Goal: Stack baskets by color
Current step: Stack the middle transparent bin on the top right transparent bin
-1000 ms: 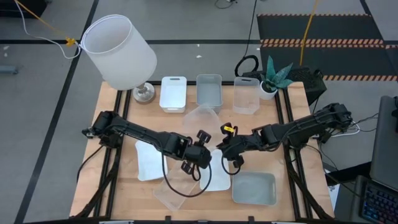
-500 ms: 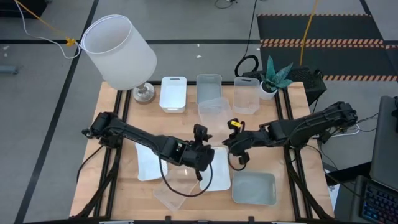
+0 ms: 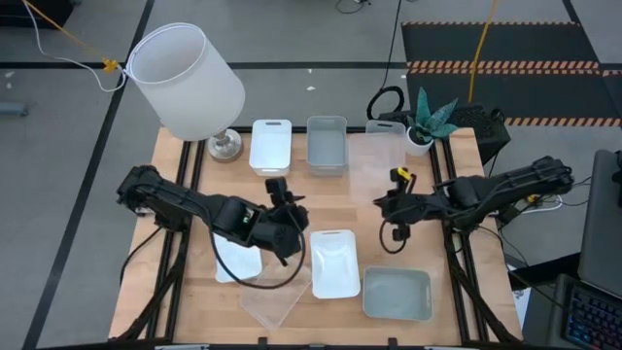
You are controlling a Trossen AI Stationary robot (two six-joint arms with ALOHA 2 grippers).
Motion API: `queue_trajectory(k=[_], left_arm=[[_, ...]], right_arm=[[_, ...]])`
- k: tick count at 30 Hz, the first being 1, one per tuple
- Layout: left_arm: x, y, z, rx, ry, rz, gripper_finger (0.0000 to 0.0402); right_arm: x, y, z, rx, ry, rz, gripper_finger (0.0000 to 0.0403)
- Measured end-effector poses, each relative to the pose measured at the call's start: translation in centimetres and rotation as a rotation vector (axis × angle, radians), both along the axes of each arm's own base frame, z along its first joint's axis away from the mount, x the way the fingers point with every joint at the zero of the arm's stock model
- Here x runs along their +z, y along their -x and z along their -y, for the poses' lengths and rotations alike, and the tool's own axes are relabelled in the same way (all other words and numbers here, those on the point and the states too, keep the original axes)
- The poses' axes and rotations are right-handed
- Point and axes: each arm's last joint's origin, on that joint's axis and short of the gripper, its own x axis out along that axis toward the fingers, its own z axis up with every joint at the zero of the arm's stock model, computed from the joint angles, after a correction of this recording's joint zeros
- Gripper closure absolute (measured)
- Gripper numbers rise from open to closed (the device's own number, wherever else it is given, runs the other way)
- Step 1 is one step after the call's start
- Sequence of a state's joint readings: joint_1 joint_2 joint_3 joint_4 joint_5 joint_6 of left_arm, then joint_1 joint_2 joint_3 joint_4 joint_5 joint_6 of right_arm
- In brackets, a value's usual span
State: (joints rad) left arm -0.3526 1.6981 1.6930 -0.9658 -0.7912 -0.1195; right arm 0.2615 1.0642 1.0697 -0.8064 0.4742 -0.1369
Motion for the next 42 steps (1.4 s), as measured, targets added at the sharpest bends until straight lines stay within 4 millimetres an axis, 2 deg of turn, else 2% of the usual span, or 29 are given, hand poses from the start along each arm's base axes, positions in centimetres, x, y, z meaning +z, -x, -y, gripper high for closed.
queue_trajectory(k=[6, 13, 19, 24, 36, 42], left_arm=[[-2.1, 0.0, -1.0, 0.030, -0.021, -0.079, 0.0245], [-4.5, -0.6, -4.0, 0.085, 0.009, -0.147, 0.0256], [-5.2, -1.3, -5.6, 0.063, 0.098, -0.143, 0.0257], [-5.3, -1.5, -5.7, 0.042, 0.115, -0.139, 0.0257], [-5.1, -1.9, -5.5, 0.006, 0.152, -0.106, 0.0257], [-5.1, -1.9, -5.5, 0.007, 0.155, -0.105, 0.0257]], right_arm=[[-1.1, 1.2, 0.8, 0.031, 0.049, 0.016, 0.0401], [-2.1, 1.3, 3.1, -0.125, 0.133, 0.048, 0.0401], [-4.1, 1.2, 5.5, -0.204, 0.170, -0.004, 0.0401], [-5.4, 1.5, 7.1, -0.235, 0.191, -0.052, 0.0401], [-8.0, 1.6, 9.6, -0.219, 0.279, -0.068, 0.0401], [-8.7, 2.0, 10.6, -0.191, 0.231, -0.071, 0.0401]])
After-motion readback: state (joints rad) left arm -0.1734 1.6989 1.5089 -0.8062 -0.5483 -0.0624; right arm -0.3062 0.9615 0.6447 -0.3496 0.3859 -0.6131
